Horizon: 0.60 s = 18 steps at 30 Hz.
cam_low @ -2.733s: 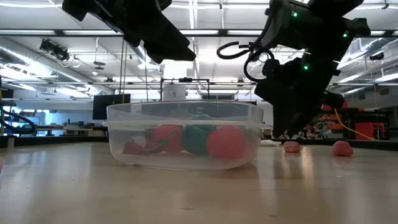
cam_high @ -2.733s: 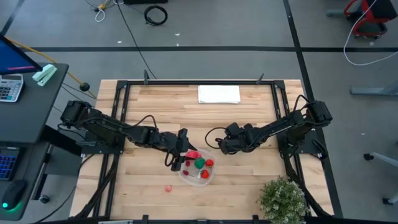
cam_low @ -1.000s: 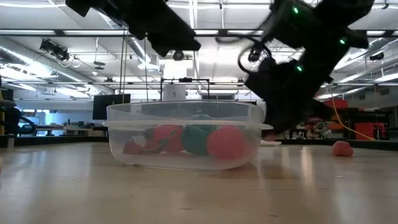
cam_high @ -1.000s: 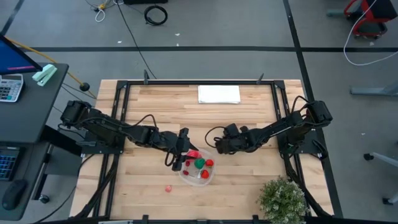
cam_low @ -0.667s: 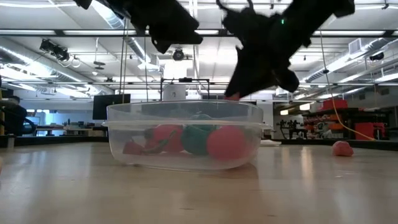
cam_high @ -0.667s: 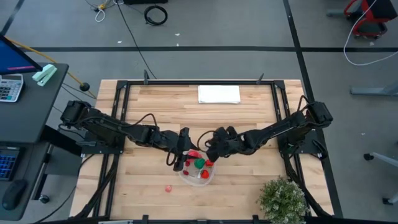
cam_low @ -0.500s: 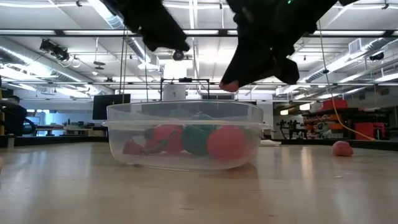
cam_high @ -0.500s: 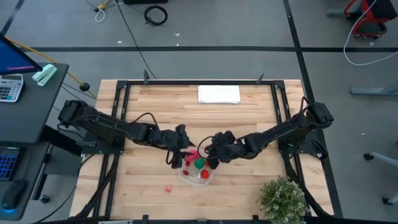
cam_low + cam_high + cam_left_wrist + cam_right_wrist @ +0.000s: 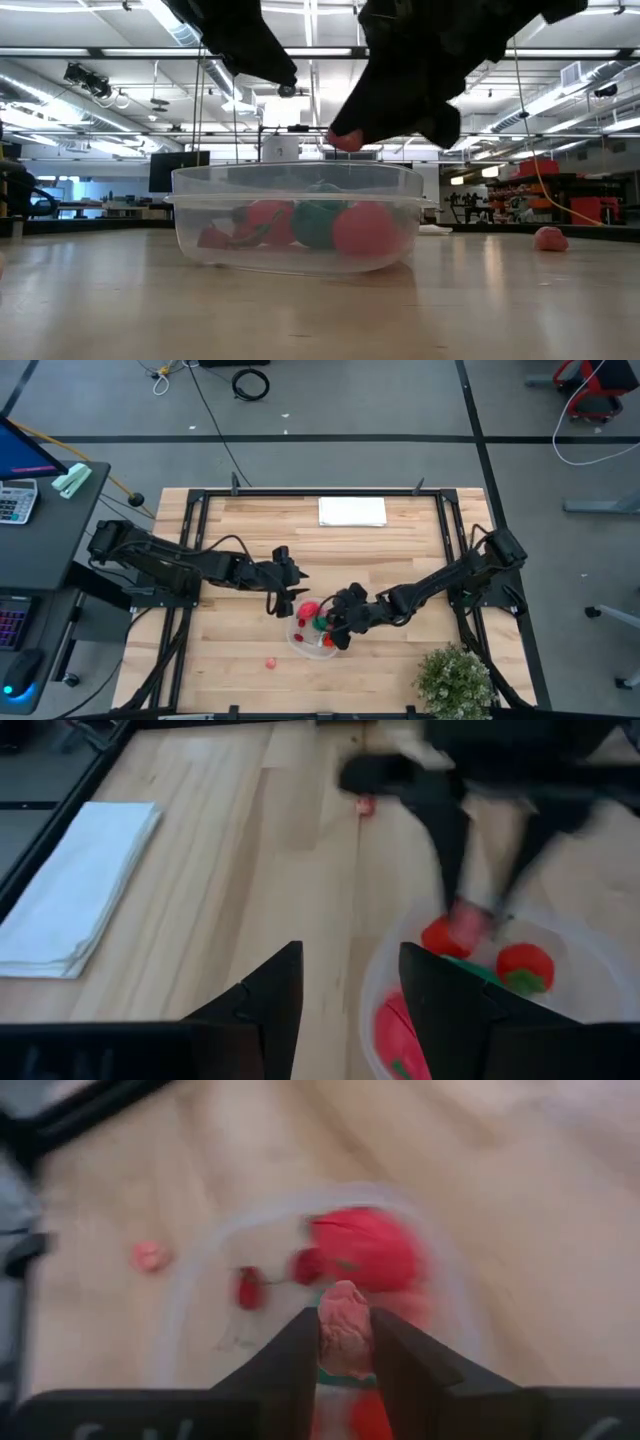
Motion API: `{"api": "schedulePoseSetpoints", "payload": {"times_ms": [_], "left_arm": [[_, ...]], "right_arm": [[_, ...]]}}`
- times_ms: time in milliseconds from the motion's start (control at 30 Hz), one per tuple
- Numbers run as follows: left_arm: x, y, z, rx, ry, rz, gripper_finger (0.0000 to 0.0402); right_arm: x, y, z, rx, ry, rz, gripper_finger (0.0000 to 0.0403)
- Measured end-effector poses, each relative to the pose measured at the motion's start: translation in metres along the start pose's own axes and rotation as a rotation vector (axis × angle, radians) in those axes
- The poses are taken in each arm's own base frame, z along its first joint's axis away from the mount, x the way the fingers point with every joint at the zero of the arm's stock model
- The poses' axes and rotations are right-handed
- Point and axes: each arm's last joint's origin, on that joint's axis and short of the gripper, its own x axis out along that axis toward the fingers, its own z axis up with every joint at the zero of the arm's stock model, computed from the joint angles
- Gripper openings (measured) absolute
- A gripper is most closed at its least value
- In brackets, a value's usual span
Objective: Pick and placing Produce into tupperware
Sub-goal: Put the pink peach into the transparent bin
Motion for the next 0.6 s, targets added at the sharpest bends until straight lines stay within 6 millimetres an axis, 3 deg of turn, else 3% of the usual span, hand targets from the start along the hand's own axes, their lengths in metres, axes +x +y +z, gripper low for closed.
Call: {"api": "schedulePoseSetpoints", "payload": {"times_ms": [267,467,600], "left_arm": [[0.003,0.009,-0.001,-0.013,0.019,0.028,0.0171],[0.003,0.009,-0.001,-0.01,0.021,0.027,0.0162],[0.003,0.009,-0.002,-0.008,0.028,0.028,0.0154]], "right_arm": [[0.019,0.001,-0.008,-0.127,0.008,0.047,0.0154],[0.009,-0.003,0.002,-0.099,-0.046,-0.029,0.0188],[-0.007,-0.009,0.0,-0.033,0.063,-0.064,0.0192]]}}
